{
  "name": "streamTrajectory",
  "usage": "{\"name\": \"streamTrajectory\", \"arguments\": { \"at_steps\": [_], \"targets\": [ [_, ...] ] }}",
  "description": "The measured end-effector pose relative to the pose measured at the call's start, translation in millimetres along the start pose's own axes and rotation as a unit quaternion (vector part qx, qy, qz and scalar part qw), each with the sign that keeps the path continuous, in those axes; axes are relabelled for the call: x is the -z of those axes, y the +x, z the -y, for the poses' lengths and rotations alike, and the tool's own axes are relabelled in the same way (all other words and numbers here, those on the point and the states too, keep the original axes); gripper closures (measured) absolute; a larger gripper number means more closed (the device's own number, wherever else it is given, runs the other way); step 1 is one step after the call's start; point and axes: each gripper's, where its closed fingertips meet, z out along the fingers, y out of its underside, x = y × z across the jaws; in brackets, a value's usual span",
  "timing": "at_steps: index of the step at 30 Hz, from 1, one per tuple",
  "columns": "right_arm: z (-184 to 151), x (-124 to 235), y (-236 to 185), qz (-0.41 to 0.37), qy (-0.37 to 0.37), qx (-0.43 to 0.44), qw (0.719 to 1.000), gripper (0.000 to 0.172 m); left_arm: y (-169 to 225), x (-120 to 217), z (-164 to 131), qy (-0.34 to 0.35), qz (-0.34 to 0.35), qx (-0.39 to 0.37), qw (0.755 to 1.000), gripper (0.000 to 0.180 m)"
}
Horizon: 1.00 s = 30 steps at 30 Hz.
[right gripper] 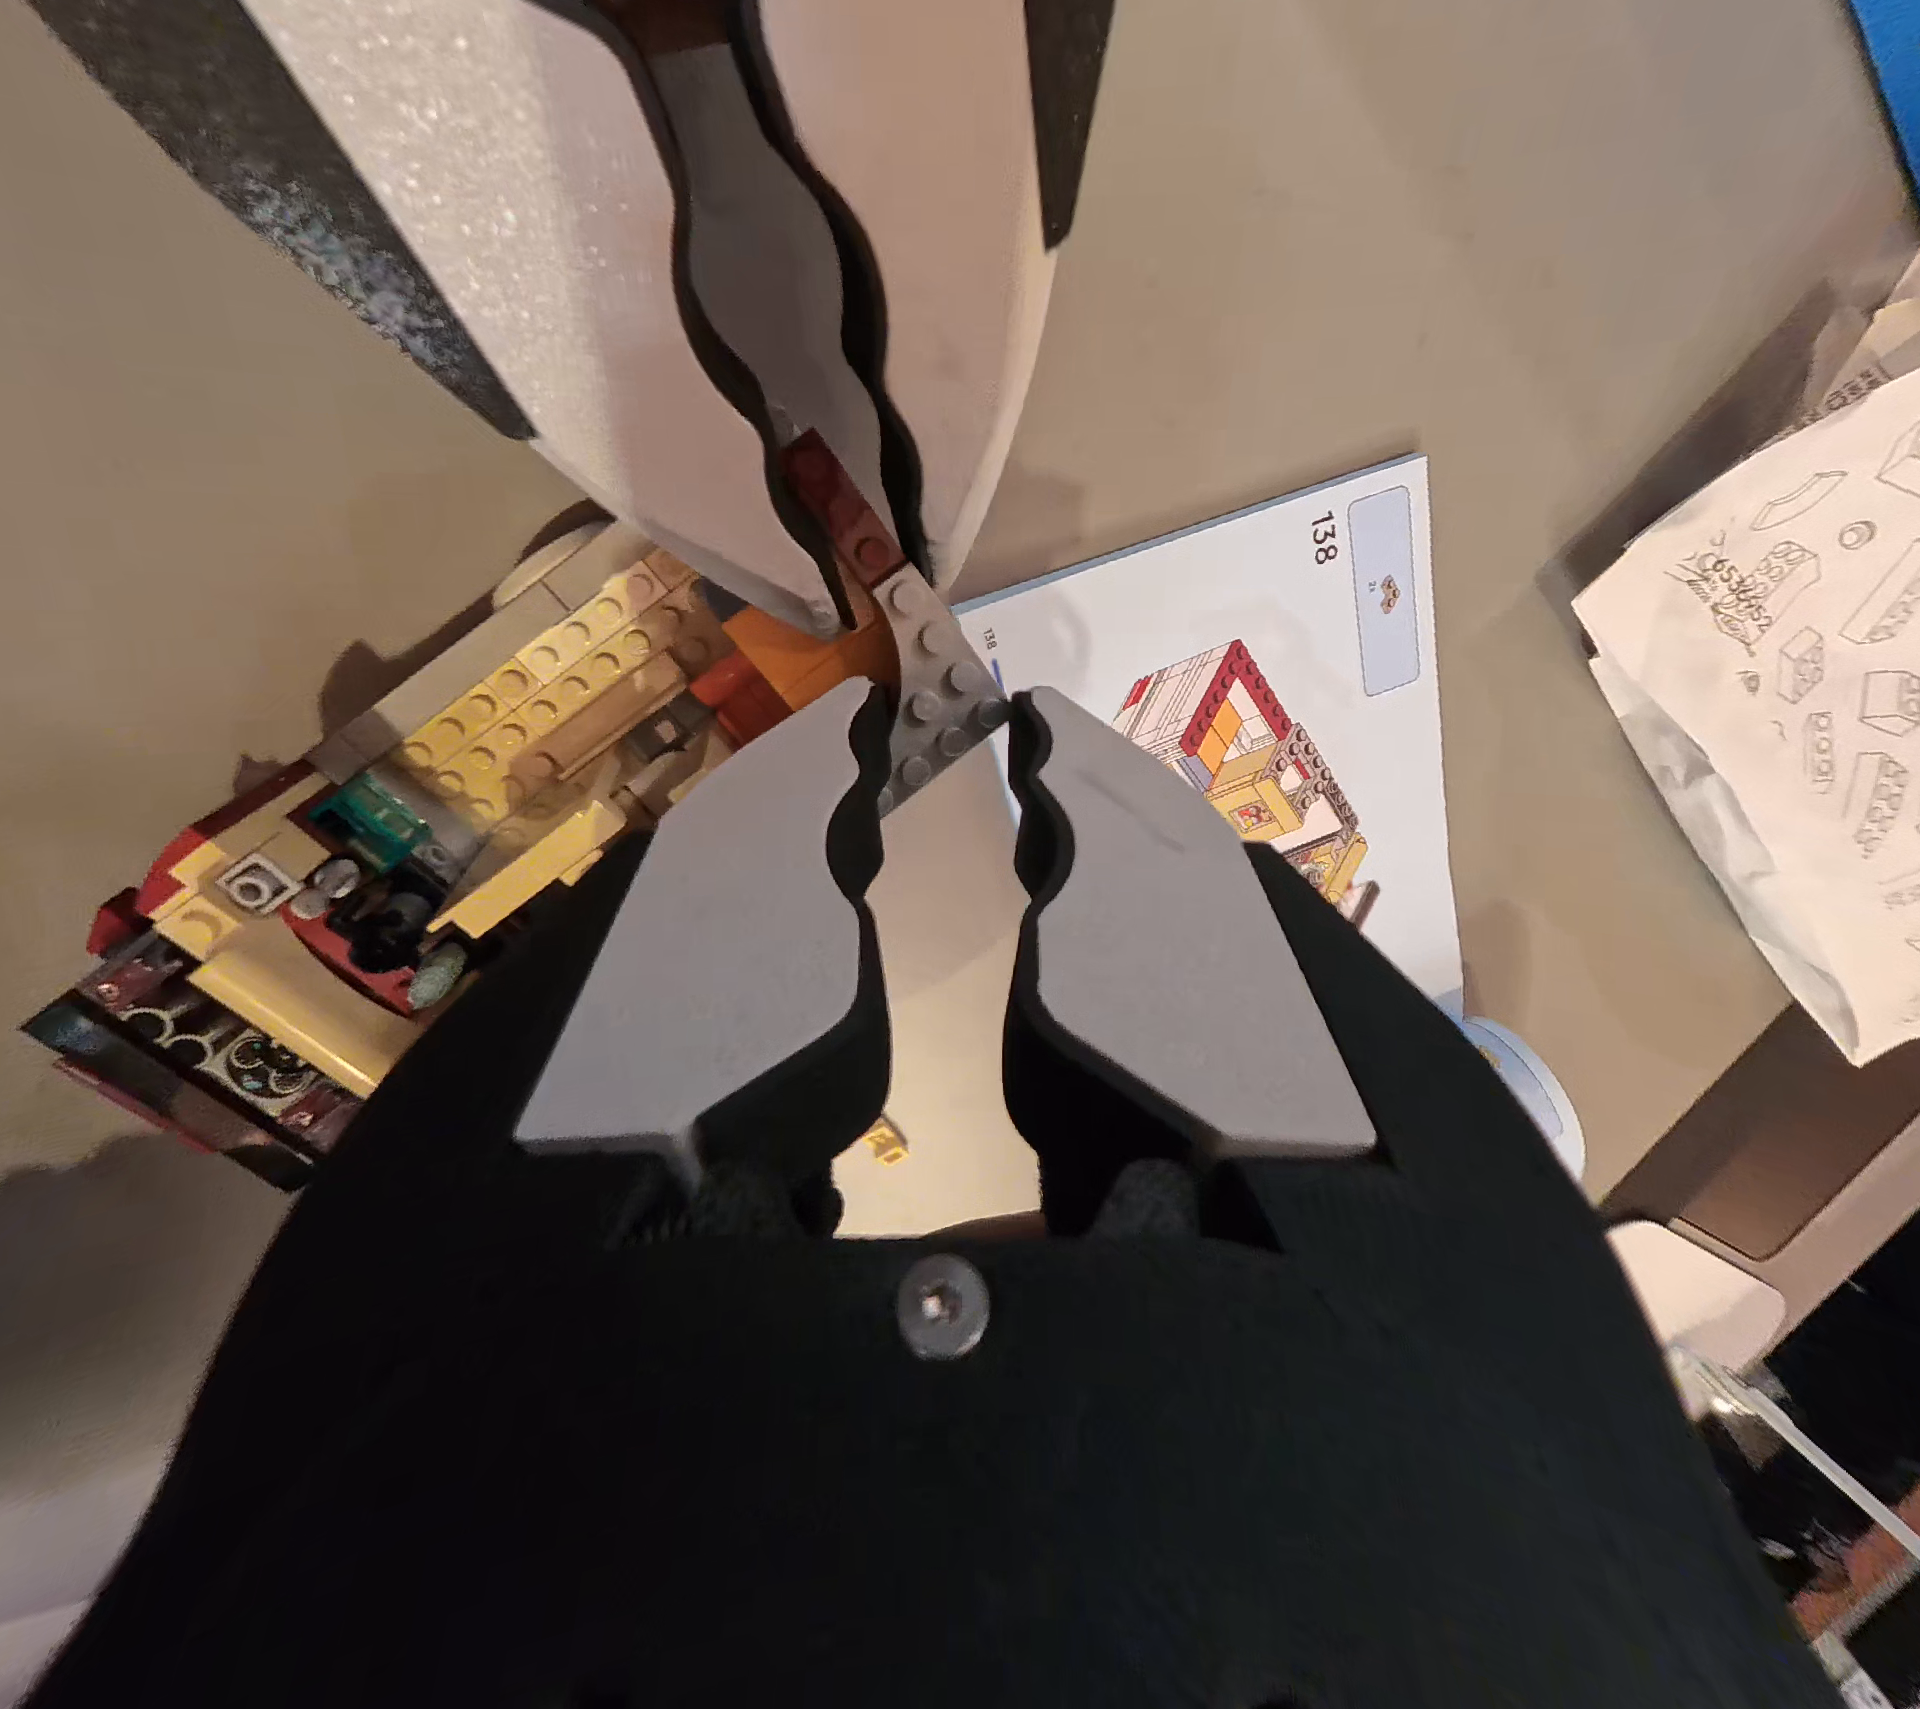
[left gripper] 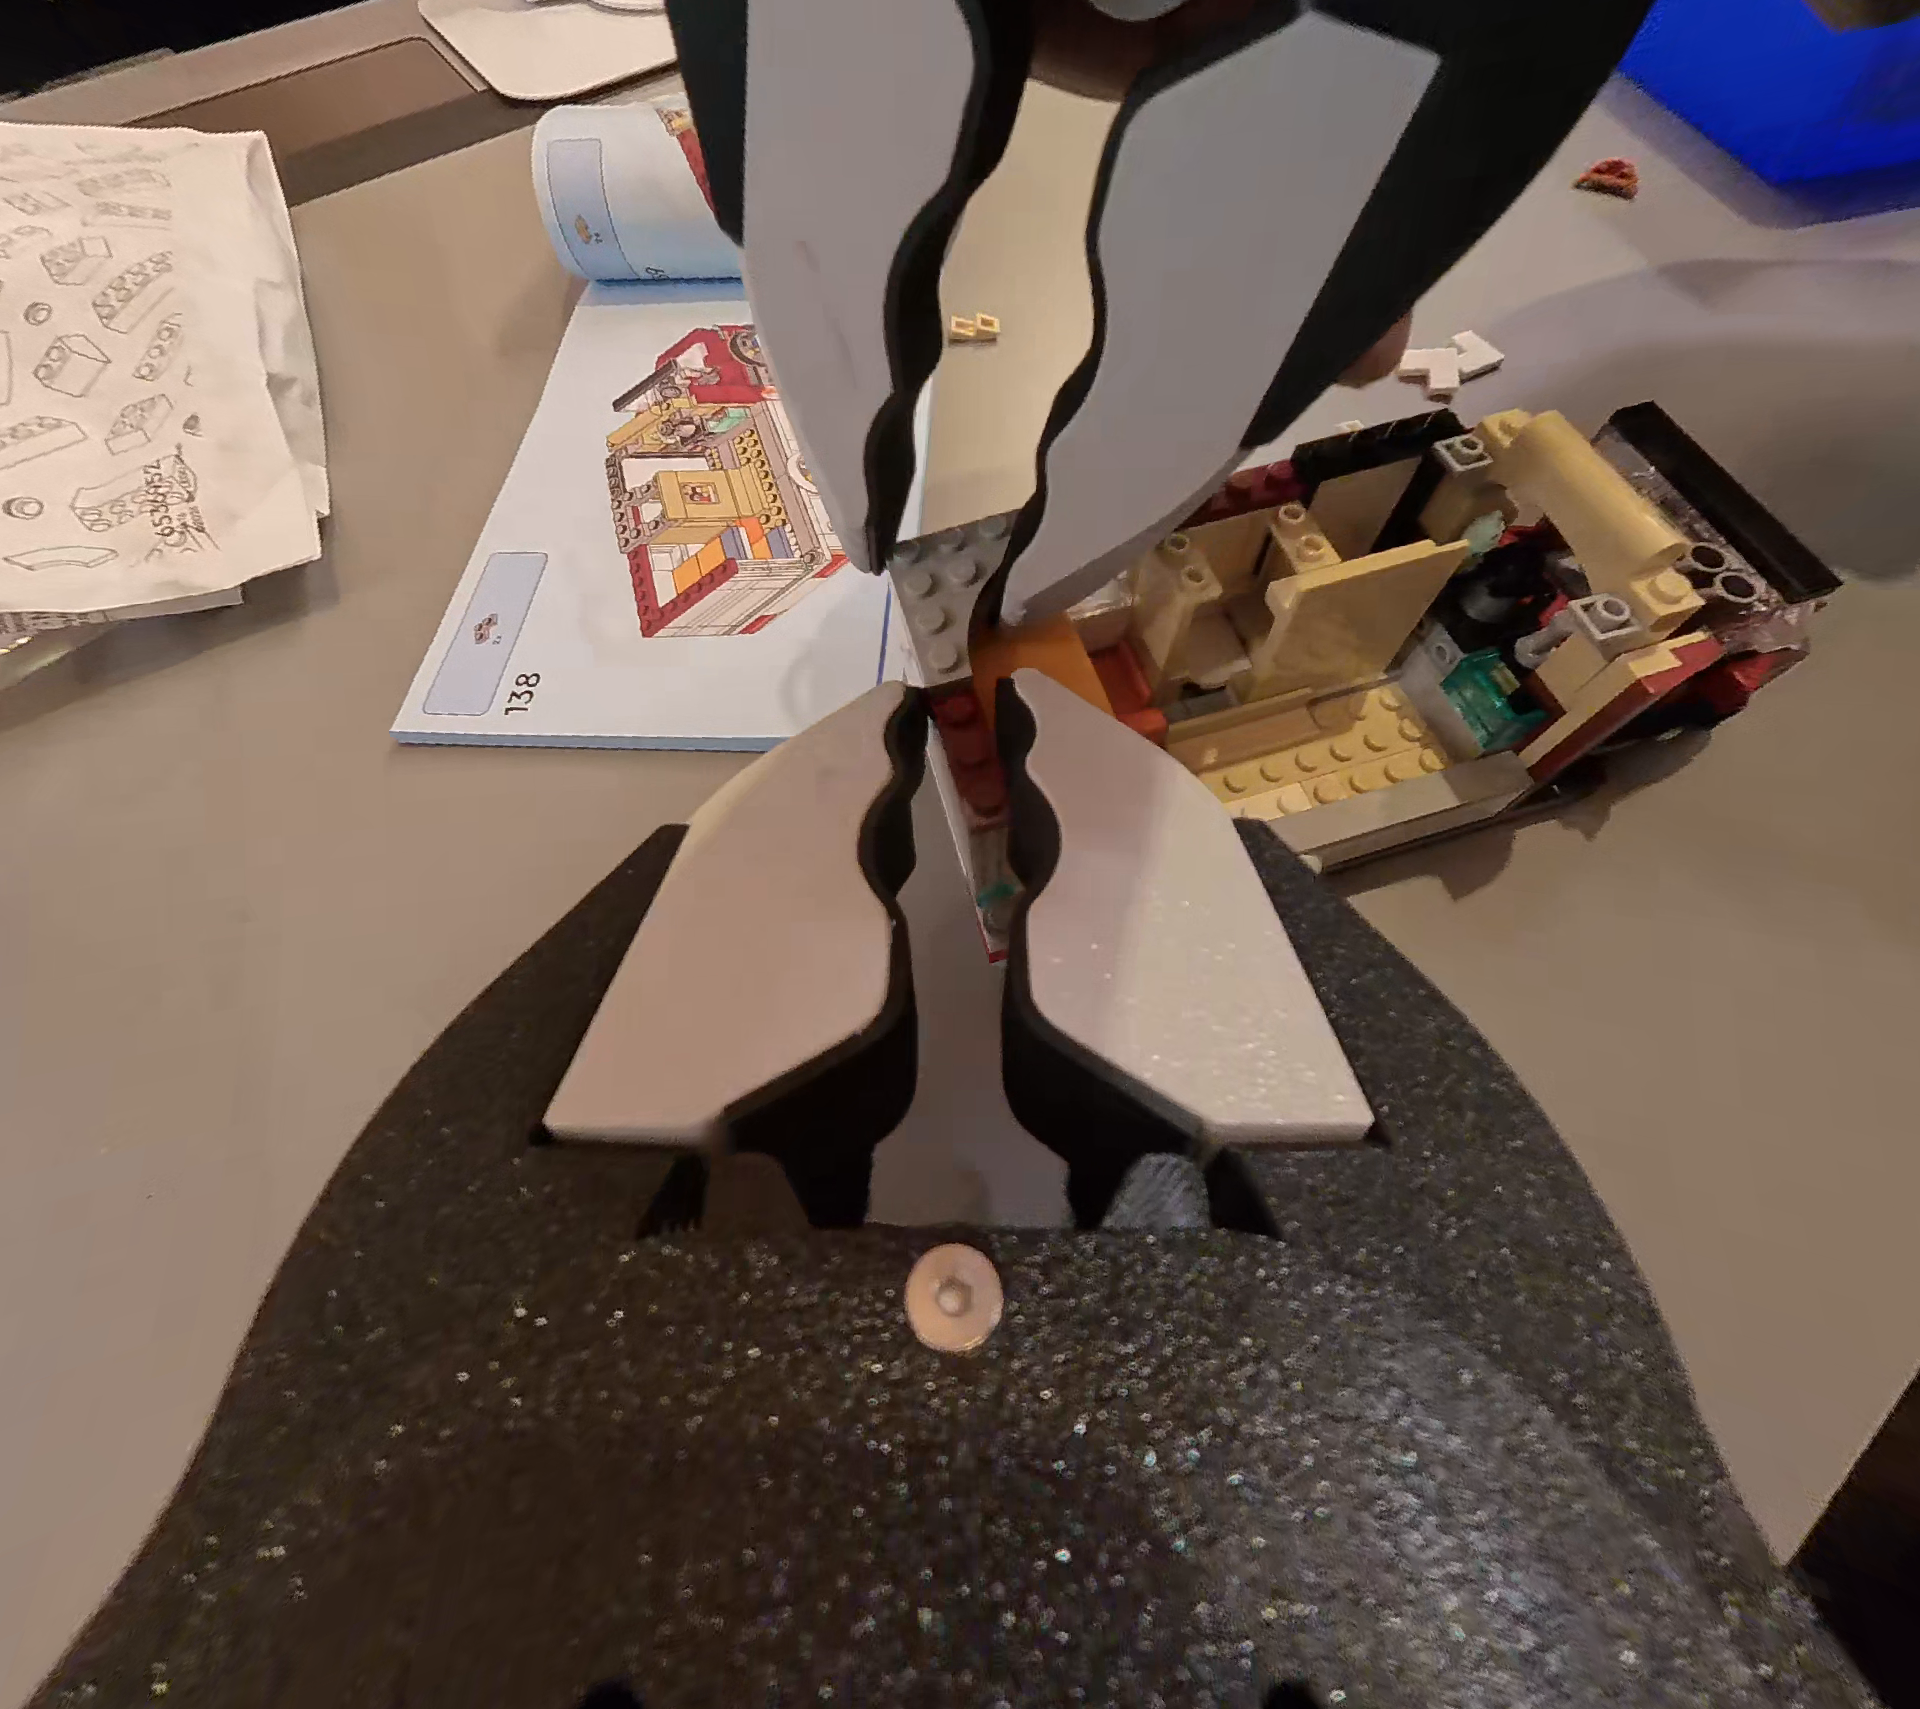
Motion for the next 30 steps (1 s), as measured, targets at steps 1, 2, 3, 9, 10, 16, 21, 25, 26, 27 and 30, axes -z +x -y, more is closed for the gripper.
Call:
{"name": "streamTrajectory", "arguments": {
  "at_steps": [1, 2, 3, 9, 10, 16, 21, 25, 26, 27, 30],
  "targets": [
    [0.3, 0.4, -0.4, 0.006, 0.002, -0.003, 1.0, 0.15, 0.1, 0.0, 0.0, -0.001, 0.004, -0.004, 1.0, 0.167],
    [0.3, 0.6, -0.8, 0.013, 0.005, -0.006, 1.0, 0.15, 0.2, -0.1, 0.0, -0.001, 0.008, -0.007, 1.0, 0.167],
    [0.7, 0.8, -1.2, 0.02, 0.011, -0.01, 1.0, 0.15, 0.4, 0.1, -0.1, -0.001, 0.01, -0.01, 1.0, 0.168],
    [1.0, 2.5, -4.8, 0.06, 0.052, -0.033, 0.996, 0.151, 1.7, 0.0, 0.1, 0.002, 0.008, -0.011, 1.0, 0.171],
    [1.1, 2.8, -4.7, 0.058, 0.056, -0.035, 0.996, 0.151, 1.8, -0.2, 0.4, 0.002, 0.007, -0.01, 1.0, 0.171],
    [-7.4, 21.2, 0.6, 0.003, 0.091, -0.069, 0.994, 0.15, 1.3, -0.3, 0.9, -0.004, 0.018, -0.014, 1.0, 0.171],
    [-68.9, 20.2, 2.0, -0.053, 0.065, -0.183, 0.98, 0.15, -0.2, 12.0, 14.6, 0.028, -0.008, -0.013, 0.999, 0.161],
    [-121.7, -2.7, -13.3, -0.061, 0.017, -0.256, 0.965, 0.15, -16.5, 22.4, 34.1, 0.065, -0.039, -0.002, 0.997, 0.157],
    [-132.2, -6.9, -15.5, -0.064, 0.009, -0.273, 0.96, 0.15, -23.7, 21.4, 35.9, 0.062, -0.042, -0.002, 0.997, 0.156],
    [-139.9, -10.2, -17.1, -0.068, 0.006, -0.287, 0.956, 0.15, -31.8, 18.7, 36.7, 0.054, -0.042, -0.006, 0.998, 0.155],
    [-144.2, -13.1, -21.1, -0.059, 0.028, -0.308, 0.949, 0.15, -54.2, 2.7, 35.3, 0.009, -0.055, -0.025, 0.998, 0.15]
  ]
}}
